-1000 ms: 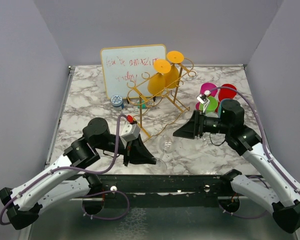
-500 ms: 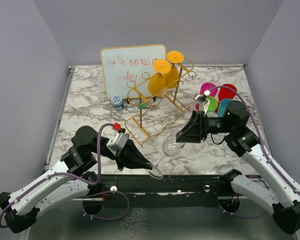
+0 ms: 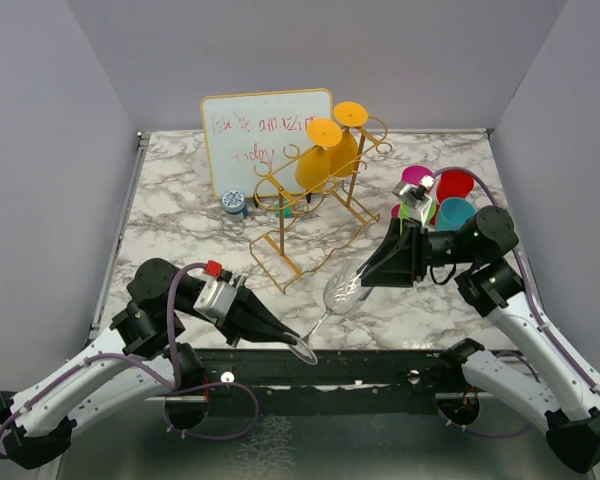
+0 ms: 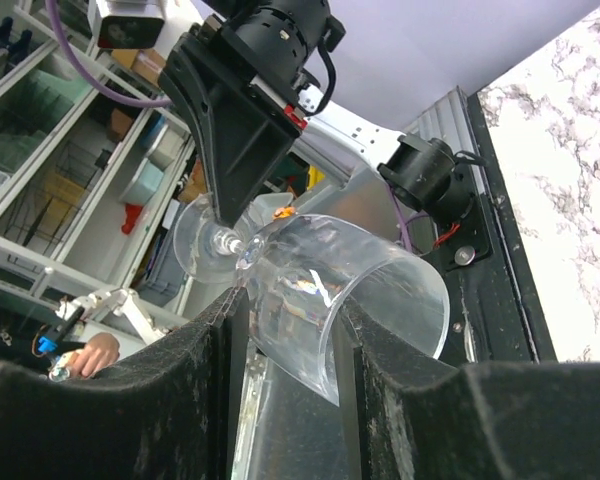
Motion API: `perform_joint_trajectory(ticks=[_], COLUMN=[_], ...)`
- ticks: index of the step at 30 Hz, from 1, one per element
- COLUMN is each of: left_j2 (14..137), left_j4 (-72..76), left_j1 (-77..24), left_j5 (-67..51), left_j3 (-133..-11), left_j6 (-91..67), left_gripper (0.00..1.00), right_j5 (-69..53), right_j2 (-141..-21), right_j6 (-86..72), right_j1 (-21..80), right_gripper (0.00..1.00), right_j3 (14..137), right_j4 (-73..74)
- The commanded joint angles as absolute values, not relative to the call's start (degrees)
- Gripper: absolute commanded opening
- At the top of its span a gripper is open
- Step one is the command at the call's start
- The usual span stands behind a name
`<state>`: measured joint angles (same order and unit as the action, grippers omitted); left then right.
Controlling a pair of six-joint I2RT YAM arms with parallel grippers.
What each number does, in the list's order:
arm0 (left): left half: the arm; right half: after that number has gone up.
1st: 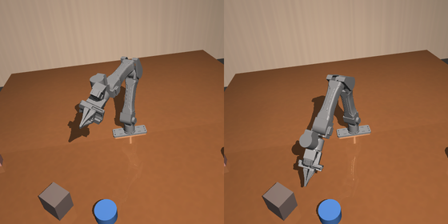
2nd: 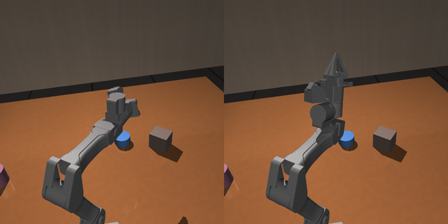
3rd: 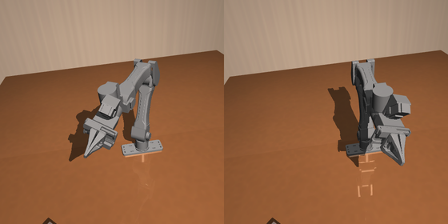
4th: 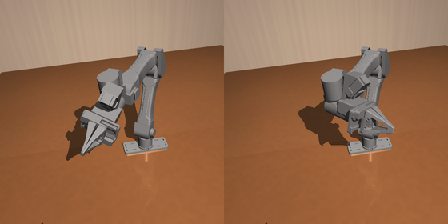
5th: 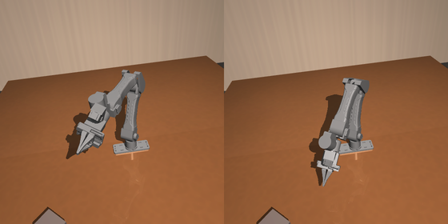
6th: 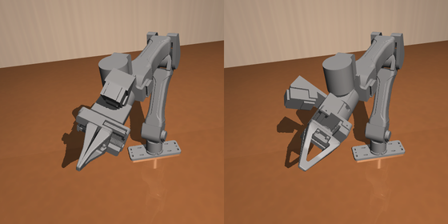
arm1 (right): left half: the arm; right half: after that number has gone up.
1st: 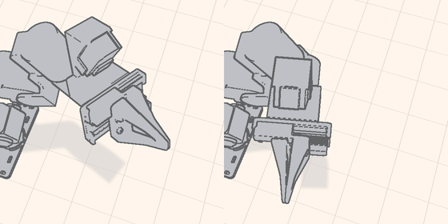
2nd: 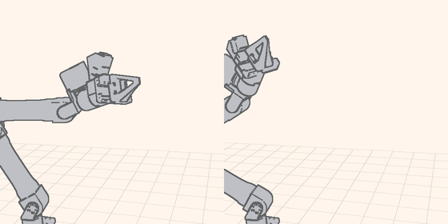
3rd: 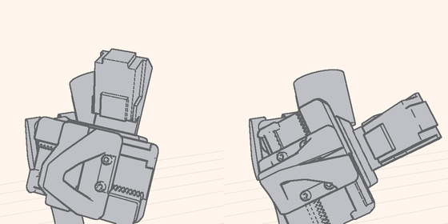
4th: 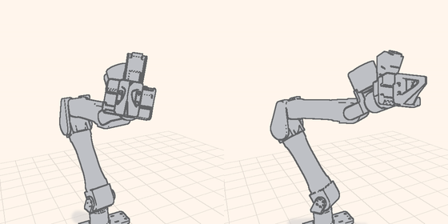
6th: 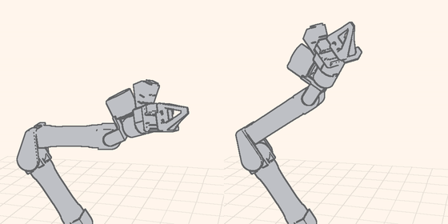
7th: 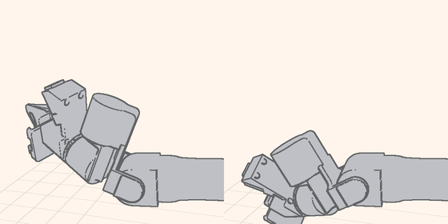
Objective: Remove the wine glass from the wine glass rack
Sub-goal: Place the wine glass at the center of the board.
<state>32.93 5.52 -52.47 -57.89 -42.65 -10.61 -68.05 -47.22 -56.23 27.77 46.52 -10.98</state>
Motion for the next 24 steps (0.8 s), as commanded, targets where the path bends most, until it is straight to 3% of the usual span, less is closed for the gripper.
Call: perform_joint_trajectory(ticks=[1,7,14,21,24], left_j2=[35.76,36.74,36.3,36.39,36.23], left_j4=[6.98,9.25,3.24,-3.89,-5.67], left_j1=[-51.86,-51.86,-51.9,-51.86,-51.86], left_j5=[-54.48,-53.74,-49.38,-44.19,-40.77], left_j3=[-43.47,-42.45,-42.98,-45.21,-45.42], left_j6=[-5.71,-5.64,-4.74,-3.76,-4.89], left_gripper=[0.0,0.0,0.0,0.02,0.16], right_j5=[-72.83,-73.96,-73.63,-71.58,-69.24], right_j2=[-45.93,-45.71,-45.38,-45.6,-46.1], right_j6=[-61.61,-61.5,-61.61,-57.84,-53.91], right_j1=[28.54,28.41,28.44,28.41,28.46], right_gripper=[0.42,0.33,0.01,0.01,0.01], right_j3=[46.73,46.85,46.41,48.66,50.03], right_j4=[-17.09,-17.15,-16.59,-10.68,-4.96])
